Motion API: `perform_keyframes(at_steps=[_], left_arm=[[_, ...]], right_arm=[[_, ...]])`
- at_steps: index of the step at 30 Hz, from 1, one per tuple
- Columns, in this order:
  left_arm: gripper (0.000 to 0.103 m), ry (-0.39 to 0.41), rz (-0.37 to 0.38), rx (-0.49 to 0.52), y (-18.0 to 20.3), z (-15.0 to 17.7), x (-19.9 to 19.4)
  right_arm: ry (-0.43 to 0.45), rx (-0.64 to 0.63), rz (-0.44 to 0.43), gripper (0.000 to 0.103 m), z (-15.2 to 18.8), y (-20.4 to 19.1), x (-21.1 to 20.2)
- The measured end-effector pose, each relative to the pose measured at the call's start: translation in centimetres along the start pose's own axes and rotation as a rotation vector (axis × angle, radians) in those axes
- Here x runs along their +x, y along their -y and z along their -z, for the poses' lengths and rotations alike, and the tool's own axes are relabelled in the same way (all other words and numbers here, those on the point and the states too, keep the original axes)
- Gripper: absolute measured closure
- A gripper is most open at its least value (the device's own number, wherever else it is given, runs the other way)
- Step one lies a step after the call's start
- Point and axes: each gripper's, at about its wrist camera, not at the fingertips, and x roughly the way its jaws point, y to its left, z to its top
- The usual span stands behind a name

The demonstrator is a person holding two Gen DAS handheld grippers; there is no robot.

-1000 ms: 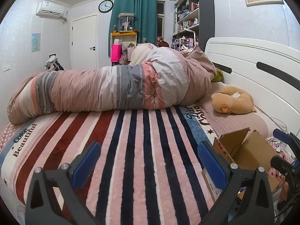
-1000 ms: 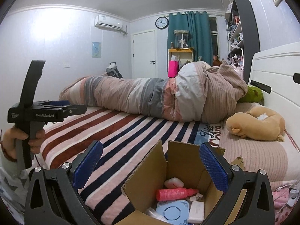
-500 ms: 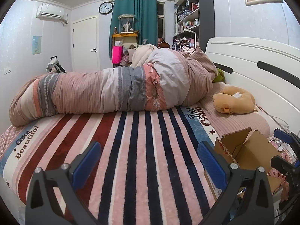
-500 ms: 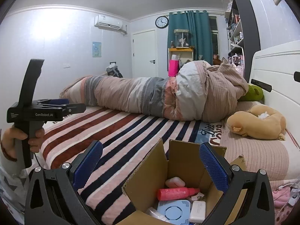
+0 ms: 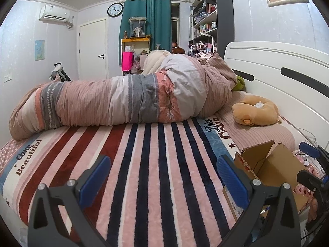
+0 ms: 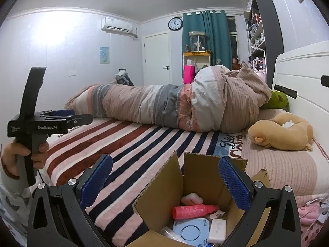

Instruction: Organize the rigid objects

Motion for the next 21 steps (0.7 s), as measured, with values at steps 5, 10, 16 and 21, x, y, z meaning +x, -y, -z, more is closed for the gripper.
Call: perform_keyframes(at_steps=[5, 10, 16, 21], left_arm=[[0.001, 0.001, 0.000, -0.001, 0.00, 0.11, -0.09], [0.001, 0.001, 0.003, -0.005, 0.06, 0.23, -0.15], [0.001, 0.000, 0.007, -0.013, 0.17, 0.48, -0.37], [0.001, 0.008, 0.003, -0.021, 0.17, 0.74, -0.76]], right_arm=[[-0.002, 0.004, 0.001, 0.000, 0.06, -0.09, 0.06], [-0.002, 0.004, 0.004, 0.000, 0.05, -0.25, 0.08], [0.000, 0.005, 0.003, 0.000, 0.05, -0.26, 0.04], [-0.003, 0.017, 0.005, 0.000, -0.19, -0.58, -0.01]])
